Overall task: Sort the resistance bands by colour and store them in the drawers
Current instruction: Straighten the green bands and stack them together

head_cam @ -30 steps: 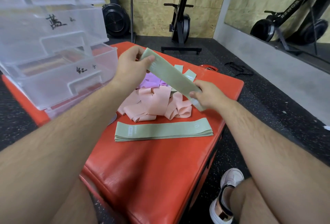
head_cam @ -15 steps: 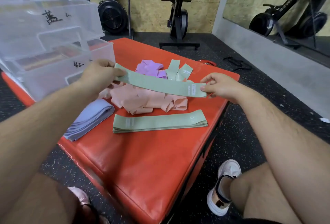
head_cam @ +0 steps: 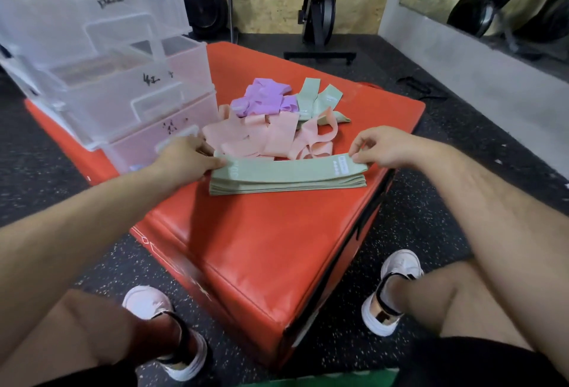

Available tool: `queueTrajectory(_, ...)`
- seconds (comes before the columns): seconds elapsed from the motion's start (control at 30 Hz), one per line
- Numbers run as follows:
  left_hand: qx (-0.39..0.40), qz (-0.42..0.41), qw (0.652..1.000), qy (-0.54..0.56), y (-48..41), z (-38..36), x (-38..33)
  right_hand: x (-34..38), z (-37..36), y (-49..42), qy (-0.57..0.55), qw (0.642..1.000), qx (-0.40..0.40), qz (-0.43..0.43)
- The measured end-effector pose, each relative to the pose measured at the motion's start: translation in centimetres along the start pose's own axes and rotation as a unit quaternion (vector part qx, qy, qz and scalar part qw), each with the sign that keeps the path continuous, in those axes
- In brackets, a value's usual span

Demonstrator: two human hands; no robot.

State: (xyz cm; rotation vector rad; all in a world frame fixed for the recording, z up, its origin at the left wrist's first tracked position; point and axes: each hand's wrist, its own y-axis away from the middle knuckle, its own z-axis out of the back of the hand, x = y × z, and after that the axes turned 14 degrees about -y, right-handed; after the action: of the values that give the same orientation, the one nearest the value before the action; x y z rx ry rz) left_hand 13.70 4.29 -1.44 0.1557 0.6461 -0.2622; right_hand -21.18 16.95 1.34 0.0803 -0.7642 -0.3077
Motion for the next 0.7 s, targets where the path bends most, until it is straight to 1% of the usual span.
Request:
queueTrajectory(0.13, -0.001, -0.008, 1.000, -0.014, 0.1, -1.2, 0.4, -0.3, -1.0, 0.1, 0.032, 0.999, 0.008, -0.013)
queueTrajectory(0.27, -0.020, -0.021, 0.996, -0.082, -0.3, -1.6, 1.4, -0.4, -1.5, 0.1, 0.041, 0.999, 0.014, -0.021)
queueTrajectory(0.37, -0.043, -0.040, 0.992, -0.112, -0.3, -1.8, 1.7, -0.4, -1.8, 0.1, 0.044, 0.998, 0.025, -0.021)
queueTrajectory(0.53, -0.047, -0.079, 0.971, -0.219, -0.4, -2.5, 1.6, -0.3, -2.1, -0.1, 0.056, 0.998, 0.029, -0.031)
queueTrajectory(0.63, -0.049, -0.089, 0.963, -0.249, -0.6, -2.1, 1.2, 0.2, -1.7, 0.0, 0.071, 0.997, 0.034, -0.030)
queueTrajectory(0.7, -0.078, -0.104, 0.957, -0.261, -0.8, -2.0, 0.3, 0.7, -1.3, -0.2, 0.074, 0.997, 0.022, -0.017)
